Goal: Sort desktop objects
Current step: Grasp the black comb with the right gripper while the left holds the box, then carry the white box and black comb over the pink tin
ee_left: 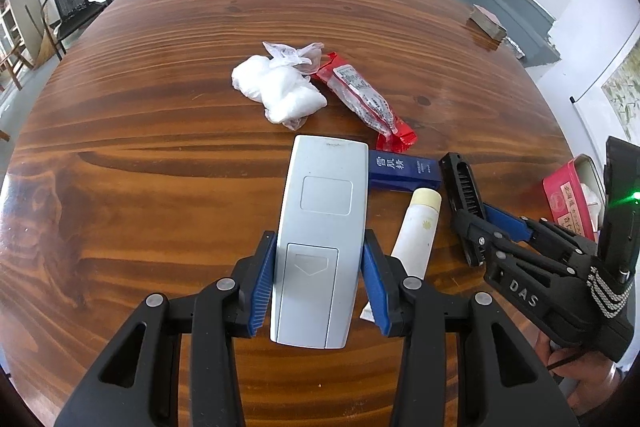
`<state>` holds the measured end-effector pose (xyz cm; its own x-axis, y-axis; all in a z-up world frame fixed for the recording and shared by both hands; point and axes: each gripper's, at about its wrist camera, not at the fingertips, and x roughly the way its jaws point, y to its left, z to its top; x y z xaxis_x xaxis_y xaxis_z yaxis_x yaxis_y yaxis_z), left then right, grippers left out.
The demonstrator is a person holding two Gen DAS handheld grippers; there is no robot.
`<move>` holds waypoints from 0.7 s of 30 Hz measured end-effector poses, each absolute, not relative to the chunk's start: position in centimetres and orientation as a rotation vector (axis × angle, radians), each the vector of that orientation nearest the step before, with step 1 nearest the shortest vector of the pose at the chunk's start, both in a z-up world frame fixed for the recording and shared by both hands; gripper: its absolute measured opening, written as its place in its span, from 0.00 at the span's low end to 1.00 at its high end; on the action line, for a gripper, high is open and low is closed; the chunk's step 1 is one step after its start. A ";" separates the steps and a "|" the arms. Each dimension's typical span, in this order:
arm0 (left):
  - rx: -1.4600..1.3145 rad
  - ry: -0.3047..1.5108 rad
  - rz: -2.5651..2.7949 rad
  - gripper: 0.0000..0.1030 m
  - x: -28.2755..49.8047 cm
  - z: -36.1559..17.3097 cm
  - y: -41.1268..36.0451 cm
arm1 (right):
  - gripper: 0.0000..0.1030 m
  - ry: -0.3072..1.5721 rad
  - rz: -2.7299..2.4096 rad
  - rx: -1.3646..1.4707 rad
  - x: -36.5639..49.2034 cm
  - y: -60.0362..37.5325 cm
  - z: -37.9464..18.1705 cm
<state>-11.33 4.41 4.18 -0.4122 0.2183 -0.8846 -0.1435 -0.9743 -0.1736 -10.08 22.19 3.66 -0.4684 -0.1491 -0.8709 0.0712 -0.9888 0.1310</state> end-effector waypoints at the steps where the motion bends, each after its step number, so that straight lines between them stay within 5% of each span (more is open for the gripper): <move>1: -1.563 -0.103 2.473 0.43 -11.2 4.2 4.5 | 0.31 -0.117 -2.583 1.542 -10.0 22.2 3.7; 21: -1.480 -0.021 2.482 0.43 -8.0 7.4 9.7 | 0.28 -0.286 -2.610 1.371 -4.9 27.2 8.1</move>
